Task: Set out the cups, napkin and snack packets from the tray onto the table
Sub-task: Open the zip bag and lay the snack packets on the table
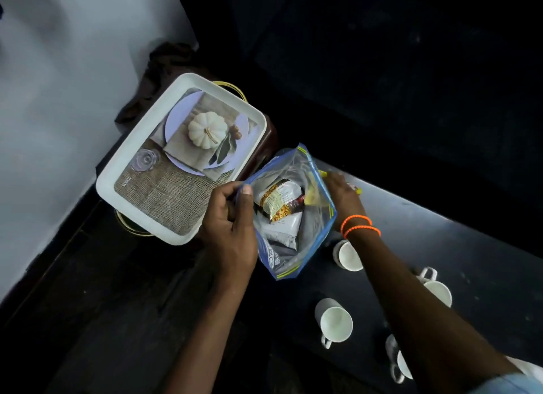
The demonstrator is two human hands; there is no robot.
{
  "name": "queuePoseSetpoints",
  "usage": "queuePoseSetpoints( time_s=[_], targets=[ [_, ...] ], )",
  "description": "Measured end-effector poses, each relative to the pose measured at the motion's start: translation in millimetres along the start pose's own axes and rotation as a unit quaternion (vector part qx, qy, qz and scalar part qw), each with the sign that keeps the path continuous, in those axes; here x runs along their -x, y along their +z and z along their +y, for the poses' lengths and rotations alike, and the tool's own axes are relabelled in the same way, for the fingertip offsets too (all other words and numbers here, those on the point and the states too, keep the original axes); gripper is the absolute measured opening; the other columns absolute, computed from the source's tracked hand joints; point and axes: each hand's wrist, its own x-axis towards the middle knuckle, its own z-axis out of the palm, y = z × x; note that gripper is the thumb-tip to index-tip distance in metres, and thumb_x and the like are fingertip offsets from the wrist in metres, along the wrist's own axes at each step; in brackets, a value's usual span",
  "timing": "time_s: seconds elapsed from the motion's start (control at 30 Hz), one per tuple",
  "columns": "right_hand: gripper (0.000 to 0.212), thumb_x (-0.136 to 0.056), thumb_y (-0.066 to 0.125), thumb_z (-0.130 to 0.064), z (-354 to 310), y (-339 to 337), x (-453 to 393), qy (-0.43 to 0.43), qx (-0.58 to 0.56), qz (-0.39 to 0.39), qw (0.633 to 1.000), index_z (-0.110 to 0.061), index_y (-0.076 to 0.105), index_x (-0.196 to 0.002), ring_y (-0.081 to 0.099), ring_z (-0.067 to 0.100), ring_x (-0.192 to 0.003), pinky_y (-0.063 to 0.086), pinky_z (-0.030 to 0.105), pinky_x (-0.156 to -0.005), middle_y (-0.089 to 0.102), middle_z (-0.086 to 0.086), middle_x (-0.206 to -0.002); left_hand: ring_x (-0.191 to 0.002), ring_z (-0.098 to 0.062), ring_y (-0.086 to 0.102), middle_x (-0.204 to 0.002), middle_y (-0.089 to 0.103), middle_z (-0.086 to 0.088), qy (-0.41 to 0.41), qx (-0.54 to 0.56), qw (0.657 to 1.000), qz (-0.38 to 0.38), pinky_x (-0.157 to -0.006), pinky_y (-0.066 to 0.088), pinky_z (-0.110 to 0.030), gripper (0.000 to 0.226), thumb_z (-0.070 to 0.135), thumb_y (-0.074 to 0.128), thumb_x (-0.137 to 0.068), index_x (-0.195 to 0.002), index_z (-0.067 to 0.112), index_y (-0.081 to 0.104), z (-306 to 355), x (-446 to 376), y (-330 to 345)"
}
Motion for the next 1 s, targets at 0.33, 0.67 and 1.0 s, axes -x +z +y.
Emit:
queuePoseSetpoints(
  time_s=[0.33, 0.67, 1.0],
  targets=[
    [0.022, -0.082, 0.069, -0.002, -74.2, -73.3, 66.9, 0.012, -0.326, 0.354, 0.877, -0.010, 0.075, -0.101, 0.072, 0.005, -0.084, 0.059, 0.020, -0.080, 0.076, 0.001, -0.093, -0.089, -0.001, 0.069, -0.094, 0.075, 0.010, -0.014, 0.013, 1.000, -0.019, -0.081, 0.054, -0.021, 0.008, 0.022, 0.066, -0.102, -0.107, 0.022, 0.072, -7.0, 0.8, -1.6],
    [0.063, -0.090, 0.067, -0.019, -126.5, 21.6, 16.3, 0.027, 0.050, -0.128, 0.990, -0.011, 0.042, -0.147, 0.034, 0.042, -0.142, 0.044, 0.052, -0.110, 0.035, 0.021, -0.154, -0.094, -0.001, 0.071, -0.100, 0.077, 0.009, 0.009, 0.006, 1.000, -0.022, -0.087, 0.051, -0.019, 0.018, 0.032, 0.063, -0.099, -0.107, 0.021, 0.075, -9.3, -1.8, -1.2],
    [0.025, -0.101, 0.047, -0.016, -116.0, 48.1, 4.3, -0.003, 0.052, -0.004, 0.999, -0.011, 0.066, -0.117, 0.053, 0.037, -0.125, 0.046, 0.042, -0.102, 0.067, 0.014, -0.124, -0.055, 0.003, 0.048, -0.057, 0.056, 0.022, 0.022, -0.035, 0.998, -0.051, -0.058, 0.036, -0.007, 0.013, 0.027, 0.070, -0.099, -0.093, 0.018, 0.078, -22.3, -3.5, -4.1]
  ],
)
